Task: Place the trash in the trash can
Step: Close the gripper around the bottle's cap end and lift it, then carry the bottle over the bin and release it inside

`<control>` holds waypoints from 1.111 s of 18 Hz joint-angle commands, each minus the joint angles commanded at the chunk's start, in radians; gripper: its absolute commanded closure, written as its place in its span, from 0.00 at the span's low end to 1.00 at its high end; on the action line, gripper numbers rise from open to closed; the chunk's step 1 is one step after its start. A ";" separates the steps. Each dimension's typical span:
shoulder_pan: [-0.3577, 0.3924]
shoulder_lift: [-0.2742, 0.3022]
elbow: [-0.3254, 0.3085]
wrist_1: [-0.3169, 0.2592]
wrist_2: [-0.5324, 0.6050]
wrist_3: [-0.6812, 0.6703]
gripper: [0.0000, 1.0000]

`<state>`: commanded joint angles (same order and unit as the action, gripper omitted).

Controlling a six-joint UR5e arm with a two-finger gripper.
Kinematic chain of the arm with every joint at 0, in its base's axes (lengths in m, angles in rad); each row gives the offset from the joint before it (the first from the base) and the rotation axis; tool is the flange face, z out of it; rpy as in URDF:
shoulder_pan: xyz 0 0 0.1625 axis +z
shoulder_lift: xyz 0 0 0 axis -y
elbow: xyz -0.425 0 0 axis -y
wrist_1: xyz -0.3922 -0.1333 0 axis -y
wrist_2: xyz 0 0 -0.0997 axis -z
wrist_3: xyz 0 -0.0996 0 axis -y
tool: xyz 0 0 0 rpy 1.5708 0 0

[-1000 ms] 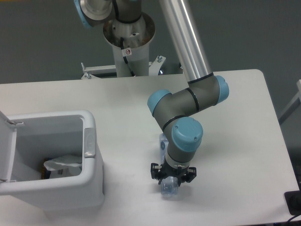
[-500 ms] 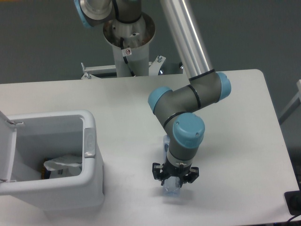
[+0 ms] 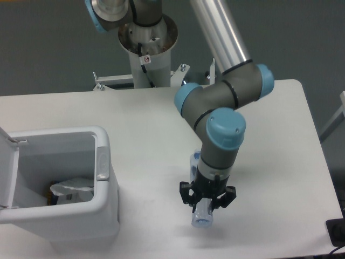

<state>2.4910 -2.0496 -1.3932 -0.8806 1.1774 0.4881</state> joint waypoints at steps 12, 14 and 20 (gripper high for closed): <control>-0.112 0.123 0.230 0.198 -0.234 -0.325 0.59; -0.162 0.140 0.229 0.210 -0.242 -0.335 0.59; -0.291 0.141 0.155 0.213 -0.251 -0.335 0.59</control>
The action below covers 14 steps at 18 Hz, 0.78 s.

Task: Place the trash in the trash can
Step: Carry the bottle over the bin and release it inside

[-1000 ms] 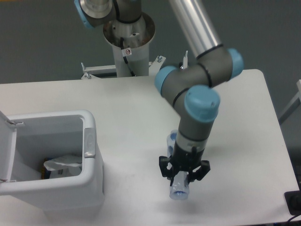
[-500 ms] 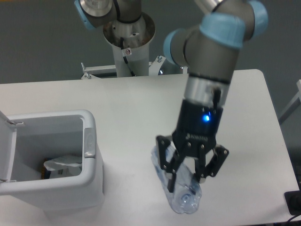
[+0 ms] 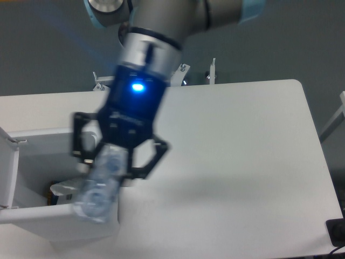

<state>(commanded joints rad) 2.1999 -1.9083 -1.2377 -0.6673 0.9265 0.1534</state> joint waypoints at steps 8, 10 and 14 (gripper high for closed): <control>-0.045 0.034 -0.095 -0.002 0.003 0.025 0.00; -0.034 0.037 -0.095 -0.003 0.011 0.026 0.00; 0.049 0.080 -0.101 -0.011 0.018 0.024 0.00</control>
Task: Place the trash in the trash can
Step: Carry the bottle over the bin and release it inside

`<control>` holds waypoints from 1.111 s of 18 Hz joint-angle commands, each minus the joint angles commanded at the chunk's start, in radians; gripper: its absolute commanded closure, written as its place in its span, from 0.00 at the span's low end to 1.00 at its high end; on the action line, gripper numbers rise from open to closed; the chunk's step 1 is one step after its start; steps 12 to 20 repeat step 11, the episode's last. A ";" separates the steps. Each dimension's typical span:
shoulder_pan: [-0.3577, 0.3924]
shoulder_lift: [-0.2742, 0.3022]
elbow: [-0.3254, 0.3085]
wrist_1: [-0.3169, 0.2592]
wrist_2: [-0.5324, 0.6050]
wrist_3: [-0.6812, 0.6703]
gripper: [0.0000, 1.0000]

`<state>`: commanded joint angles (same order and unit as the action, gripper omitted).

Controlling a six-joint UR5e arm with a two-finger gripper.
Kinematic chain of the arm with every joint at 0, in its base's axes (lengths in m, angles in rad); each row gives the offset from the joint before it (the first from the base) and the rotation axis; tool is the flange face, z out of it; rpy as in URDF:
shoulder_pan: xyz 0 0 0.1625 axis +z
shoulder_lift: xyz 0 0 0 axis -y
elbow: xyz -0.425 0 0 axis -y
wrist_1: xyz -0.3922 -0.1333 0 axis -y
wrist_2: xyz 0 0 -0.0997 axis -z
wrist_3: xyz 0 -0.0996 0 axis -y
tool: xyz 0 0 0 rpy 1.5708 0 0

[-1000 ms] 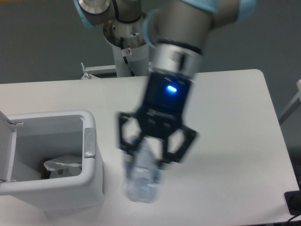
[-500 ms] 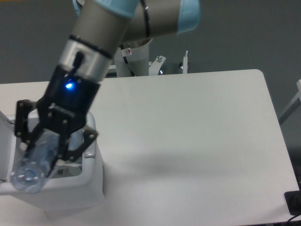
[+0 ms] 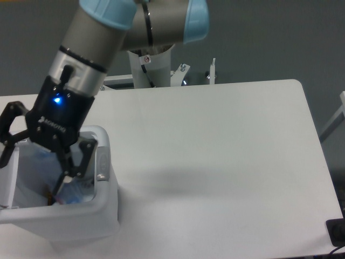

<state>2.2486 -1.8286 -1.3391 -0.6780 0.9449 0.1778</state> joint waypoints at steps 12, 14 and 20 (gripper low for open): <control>0.163 0.021 -0.031 -0.198 0.653 0.541 0.00; 0.163 0.021 -0.031 -0.198 0.653 0.541 0.00; 0.163 0.021 -0.031 -0.198 0.653 0.541 0.00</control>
